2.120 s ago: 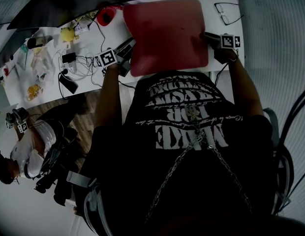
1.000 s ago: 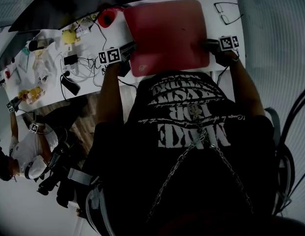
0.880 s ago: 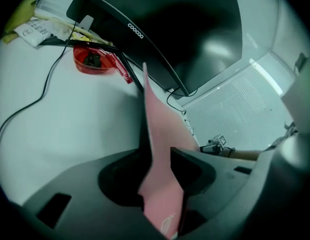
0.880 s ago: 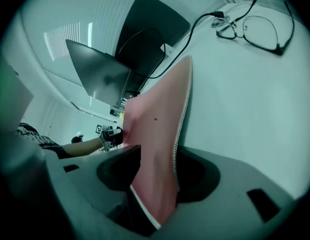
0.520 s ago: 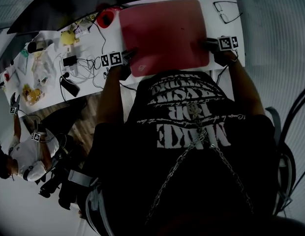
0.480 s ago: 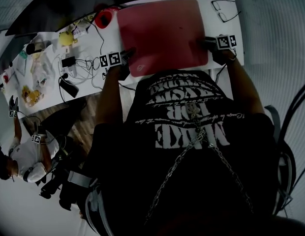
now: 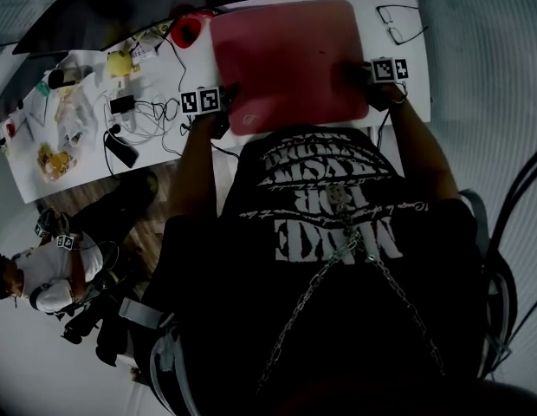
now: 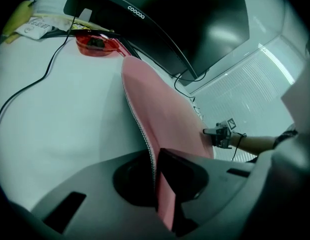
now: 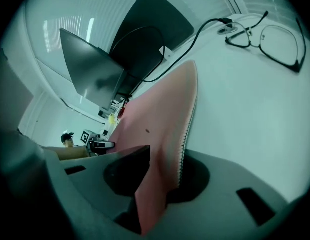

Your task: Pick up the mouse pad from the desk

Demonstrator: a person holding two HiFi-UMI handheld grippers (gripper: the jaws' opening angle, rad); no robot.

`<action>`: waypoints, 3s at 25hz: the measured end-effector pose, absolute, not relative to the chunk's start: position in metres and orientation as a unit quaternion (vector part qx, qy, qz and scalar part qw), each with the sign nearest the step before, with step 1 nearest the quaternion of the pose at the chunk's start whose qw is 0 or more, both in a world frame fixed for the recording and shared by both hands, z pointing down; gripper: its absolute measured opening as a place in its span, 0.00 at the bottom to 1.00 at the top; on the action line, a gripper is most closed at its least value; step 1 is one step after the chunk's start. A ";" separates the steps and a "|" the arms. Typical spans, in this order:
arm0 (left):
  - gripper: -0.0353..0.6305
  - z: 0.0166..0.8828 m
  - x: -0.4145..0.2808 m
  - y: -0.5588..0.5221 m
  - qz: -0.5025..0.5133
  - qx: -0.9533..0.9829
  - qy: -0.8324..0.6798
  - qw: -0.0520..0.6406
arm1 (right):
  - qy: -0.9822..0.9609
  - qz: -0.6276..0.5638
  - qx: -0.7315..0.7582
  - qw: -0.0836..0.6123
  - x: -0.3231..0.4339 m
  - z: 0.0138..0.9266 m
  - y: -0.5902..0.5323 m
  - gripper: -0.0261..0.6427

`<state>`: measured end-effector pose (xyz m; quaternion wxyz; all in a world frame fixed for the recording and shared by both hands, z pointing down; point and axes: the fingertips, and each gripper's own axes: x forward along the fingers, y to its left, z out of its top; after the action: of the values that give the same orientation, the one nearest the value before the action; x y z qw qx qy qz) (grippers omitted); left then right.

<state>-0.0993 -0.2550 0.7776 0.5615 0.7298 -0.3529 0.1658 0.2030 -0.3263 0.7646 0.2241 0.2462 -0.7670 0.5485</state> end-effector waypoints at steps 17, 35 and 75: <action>0.09 0.714 -0.076 -0.277 0.133 0.748 -0.354 0.545 | -0.772 0.534 0.261 0.228 0.196 0.713 -0.319 0.06; 0.09 0.626 -0.073 -0.230 0.096 0.783 -0.356 0.501 | -0.794 0.523 0.251 0.179 0.174 0.624 -0.272 0.06; 0.09 0.404 -0.095 -0.244 0.091 0.874 -0.347 0.329 | -0.905 0.367 0.206 0.056 0.110 0.366 -0.248 0.06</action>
<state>-0.0951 -0.2438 0.4043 0.3288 0.8737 -0.3466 0.0914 0.1104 -0.2481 0.3659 0.0562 0.2065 -0.9051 0.3675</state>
